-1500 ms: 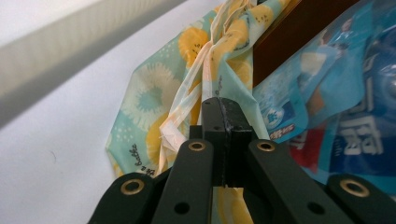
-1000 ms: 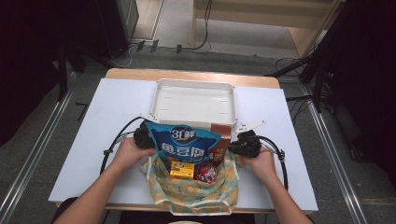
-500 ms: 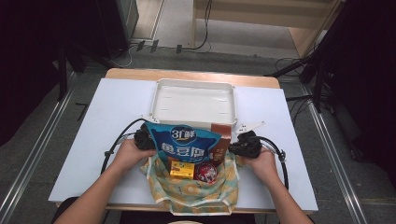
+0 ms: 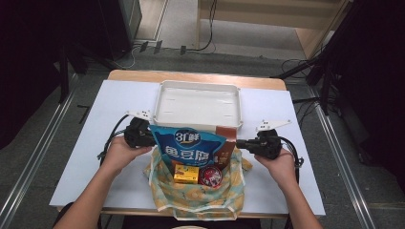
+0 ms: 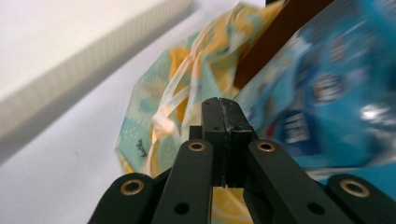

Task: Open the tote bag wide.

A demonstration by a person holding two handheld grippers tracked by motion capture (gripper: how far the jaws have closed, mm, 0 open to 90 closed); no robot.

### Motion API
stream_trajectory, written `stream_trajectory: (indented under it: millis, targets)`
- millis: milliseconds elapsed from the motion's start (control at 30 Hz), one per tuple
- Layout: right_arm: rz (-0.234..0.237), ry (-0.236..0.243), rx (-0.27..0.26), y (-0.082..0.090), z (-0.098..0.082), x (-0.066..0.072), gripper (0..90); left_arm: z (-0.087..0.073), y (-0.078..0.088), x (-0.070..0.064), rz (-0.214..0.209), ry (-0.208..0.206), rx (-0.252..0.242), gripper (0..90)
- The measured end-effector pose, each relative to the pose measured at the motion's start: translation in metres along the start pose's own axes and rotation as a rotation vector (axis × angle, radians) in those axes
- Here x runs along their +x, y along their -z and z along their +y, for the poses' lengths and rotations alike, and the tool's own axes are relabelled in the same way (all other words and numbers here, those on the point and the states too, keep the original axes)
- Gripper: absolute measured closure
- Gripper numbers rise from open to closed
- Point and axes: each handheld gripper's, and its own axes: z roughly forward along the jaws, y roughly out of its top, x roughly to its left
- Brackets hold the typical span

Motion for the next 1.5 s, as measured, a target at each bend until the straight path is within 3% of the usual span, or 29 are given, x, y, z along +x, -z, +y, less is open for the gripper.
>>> stream_trajectory:
  millis: [100,167,433,800,933,1133,1500]
  targets:
    - [0.010,0.021,-0.029,0.009,0.007,0.007,90.0,0.002,0.007,-0.004,-0.011,-0.004,-0.023,90.0]
    - [0.019,0.031,-0.041,0.013,0.011,0.013,90.0,0.003,0.006,-0.008,-0.014,-0.012,0.000,90.0]
    - [0.046,0.059,-0.039,0.010,0.016,0.024,90.0,0.001,-0.012,-0.009,-0.031,-0.016,0.031,90.0]
    - [0.023,0.052,0.049,-0.012,-0.001,0.018,90.0,-0.012,-0.036,0.006,-0.026,0.036,0.095,90.0]
    - [0.022,0.046,0.058,-0.017,-0.009,0.016,90.0,-0.016,-0.042,0.012,-0.030,0.052,0.104,90.0]
    - [0.027,0.043,0.091,-0.028,-0.019,0.011,90.0,-0.022,-0.051,0.017,-0.032,0.056,0.124,90.0]
    - [0.039,0.027,0.102,-0.040,-0.026,0.001,90.0,-0.029,-0.058,0.024,-0.023,0.060,0.140,90.0]
